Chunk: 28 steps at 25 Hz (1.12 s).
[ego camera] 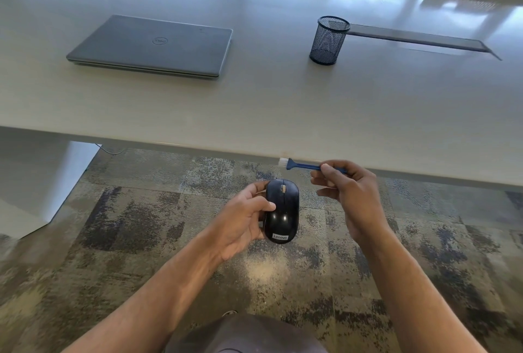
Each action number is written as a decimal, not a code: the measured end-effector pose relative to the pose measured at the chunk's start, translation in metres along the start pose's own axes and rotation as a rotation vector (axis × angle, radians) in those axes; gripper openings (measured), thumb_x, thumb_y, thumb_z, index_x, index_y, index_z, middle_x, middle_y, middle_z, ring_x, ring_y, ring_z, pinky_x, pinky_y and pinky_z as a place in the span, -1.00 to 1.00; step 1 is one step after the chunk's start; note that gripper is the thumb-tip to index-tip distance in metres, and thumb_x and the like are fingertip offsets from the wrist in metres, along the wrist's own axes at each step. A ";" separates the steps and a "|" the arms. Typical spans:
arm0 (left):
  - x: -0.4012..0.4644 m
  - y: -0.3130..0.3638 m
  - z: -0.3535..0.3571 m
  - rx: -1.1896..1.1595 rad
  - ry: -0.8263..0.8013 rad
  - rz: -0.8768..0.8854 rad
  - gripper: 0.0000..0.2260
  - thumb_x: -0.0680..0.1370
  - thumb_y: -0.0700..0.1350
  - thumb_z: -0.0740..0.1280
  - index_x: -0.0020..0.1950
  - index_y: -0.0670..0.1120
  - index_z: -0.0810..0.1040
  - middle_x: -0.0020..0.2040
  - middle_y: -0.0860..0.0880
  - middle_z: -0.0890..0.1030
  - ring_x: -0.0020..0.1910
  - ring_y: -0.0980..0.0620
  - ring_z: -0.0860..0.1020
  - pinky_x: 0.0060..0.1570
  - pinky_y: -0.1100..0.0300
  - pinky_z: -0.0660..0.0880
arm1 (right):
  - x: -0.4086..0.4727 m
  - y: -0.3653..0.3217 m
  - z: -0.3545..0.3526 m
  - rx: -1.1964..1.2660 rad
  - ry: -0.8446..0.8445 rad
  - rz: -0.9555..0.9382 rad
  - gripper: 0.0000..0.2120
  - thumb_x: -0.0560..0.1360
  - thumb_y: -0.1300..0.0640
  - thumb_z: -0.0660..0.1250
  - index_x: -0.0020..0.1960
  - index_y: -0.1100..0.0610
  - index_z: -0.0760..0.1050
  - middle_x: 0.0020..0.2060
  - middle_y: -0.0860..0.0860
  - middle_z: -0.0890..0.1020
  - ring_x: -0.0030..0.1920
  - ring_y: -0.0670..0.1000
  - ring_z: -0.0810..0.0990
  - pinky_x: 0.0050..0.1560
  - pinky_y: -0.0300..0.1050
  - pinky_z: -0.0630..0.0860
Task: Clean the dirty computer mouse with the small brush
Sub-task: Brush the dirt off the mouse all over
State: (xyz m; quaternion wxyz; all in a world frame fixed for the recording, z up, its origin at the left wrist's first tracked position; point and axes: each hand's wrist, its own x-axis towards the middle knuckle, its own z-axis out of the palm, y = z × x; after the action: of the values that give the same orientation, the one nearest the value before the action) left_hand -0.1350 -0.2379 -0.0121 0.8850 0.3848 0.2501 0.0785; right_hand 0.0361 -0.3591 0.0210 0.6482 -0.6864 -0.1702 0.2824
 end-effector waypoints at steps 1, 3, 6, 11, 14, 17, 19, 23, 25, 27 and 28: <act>0.000 0.000 0.000 -0.002 0.003 0.003 -0.57 0.51 -0.36 0.26 0.37 -0.14 0.39 0.21 -0.24 0.52 -0.01 -0.10 0.65 -0.11 -0.10 0.61 | -0.001 0.001 0.002 0.010 0.005 0.016 -0.92 0.61 0.22 0.39 -0.01 0.14 0.67 -0.15 0.09 0.77 -0.11 0.02 0.75 -0.19 -0.15 0.62; 0.001 -0.001 -0.001 0.004 0.020 0.001 -0.49 0.43 -0.32 0.30 0.38 -0.12 0.37 0.24 -0.26 0.51 0.01 -0.12 0.63 -0.12 -0.11 0.61 | -0.001 0.004 0.007 0.018 0.015 0.040 -0.91 0.60 0.22 0.40 -0.03 0.13 0.68 -0.14 0.09 0.77 -0.11 -0.01 0.74 -0.18 -0.14 0.59; 0.002 -0.003 -0.002 0.013 0.033 0.012 -0.43 0.38 -0.30 0.33 0.39 -0.08 0.35 0.24 -0.25 0.51 0.03 -0.14 0.62 -0.12 -0.10 0.60 | -0.001 0.005 0.013 -0.010 0.042 0.053 -0.92 0.60 0.21 0.40 -0.02 0.12 0.68 -0.13 0.08 0.77 -0.11 -0.02 0.74 -0.18 -0.14 0.57; 0.004 -0.005 -0.003 -0.009 0.016 0.068 -0.31 0.38 -0.35 0.33 0.45 0.09 0.28 0.17 -0.24 0.59 -0.04 -0.13 0.64 -0.13 -0.12 0.60 | 0.001 0.002 0.021 -0.040 0.077 0.060 -0.94 0.60 0.19 0.40 -0.01 0.11 0.66 -0.15 0.03 0.77 -0.11 -0.04 0.74 -0.19 -0.16 0.57; 0.002 -0.005 -0.003 -0.014 0.004 0.128 -0.25 0.38 -0.37 0.33 0.45 0.18 0.26 0.21 -0.23 0.58 0.00 -0.16 0.64 -0.11 -0.14 0.60 | 0.001 0.000 0.024 -0.044 0.068 0.058 -0.95 0.60 0.19 0.40 -0.01 0.10 0.64 -0.16 0.02 0.77 -0.11 -0.05 0.74 -0.20 -0.17 0.56; 0.001 -0.002 -0.001 0.000 -0.042 0.167 -0.23 0.40 -0.39 0.32 0.45 0.26 0.30 0.36 -0.16 0.50 0.17 -0.18 0.60 -0.03 -0.21 0.59 | 0.002 0.000 0.029 -0.058 0.049 0.065 -0.99 0.59 0.19 0.41 0.00 0.11 0.61 -0.15 0.03 0.78 -0.08 0.01 0.75 -0.20 -0.16 0.55; 0.000 0.000 0.001 0.025 -0.072 0.175 -0.24 0.42 -0.38 0.31 0.46 0.28 0.32 0.46 -0.07 0.40 0.29 -0.18 0.53 0.05 -0.28 0.56 | 0.003 0.000 0.033 -0.045 0.026 0.071 -0.99 0.58 0.19 0.43 -0.02 0.12 0.61 -0.14 0.06 0.77 -0.08 0.02 0.76 -0.17 -0.11 0.59; 0.000 0.001 0.003 0.083 -0.090 0.182 -0.25 0.45 -0.34 0.31 0.51 0.25 0.28 0.54 0.04 0.27 0.39 -0.14 0.46 0.15 -0.30 0.52 | 0.001 0.001 0.043 0.005 -0.028 0.065 -0.97 0.54 0.20 0.48 -0.04 0.14 0.65 -0.20 0.02 0.77 -0.17 -0.07 0.75 -0.22 -0.29 0.60; 0.001 0.001 0.003 0.081 -0.089 0.183 -0.26 0.45 -0.33 0.32 0.52 0.23 0.28 0.55 0.05 0.26 0.39 -0.12 0.46 0.13 -0.24 0.55 | 0.000 0.002 0.046 0.011 -0.042 0.060 -0.97 0.52 0.20 0.51 -0.06 0.13 0.66 -0.24 -0.01 0.75 -0.21 -0.08 0.73 -0.20 -0.30 0.61; 0.001 0.000 0.002 0.066 -0.083 0.185 -0.28 0.45 -0.33 0.33 0.51 0.21 0.30 0.54 0.07 0.26 0.35 -0.08 0.51 0.08 -0.15 0.58 | 0.000 0.004 0.047 0.008 -0.050 0.060 -0.96 0.51 0.21 0.52 -0.09 0.12 0.68 -0.25 -0.02 0.73 -0.23 -0.09 0.71 -0.17 -0.27 0.62; 0.001 0.000 0.002 0.060 -0.082 0.186 -0.28 0.45 -0.32 0.33 0.52 0.19 0.30 0.54 0.07 0.25 0.33 -0.07 0.52 0.07 -0.13 0.59 | 0.000 0.004 0.047 0.010 -0.055 0.062 -0.96 0.50 0.21 0.53 -0.10 0.12 0.68 -0.26 -0.03 0.72 -0.24 -0.11 0.70 -0.17 -0.27 0.62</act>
State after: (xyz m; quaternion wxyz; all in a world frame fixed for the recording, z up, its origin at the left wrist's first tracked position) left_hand -0.1331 -0.2389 -0.0115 0.8716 0.4354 0.1789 0.1371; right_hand 0.0068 -0.3220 0.0167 0.6375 -0.6801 -0.1652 0.3221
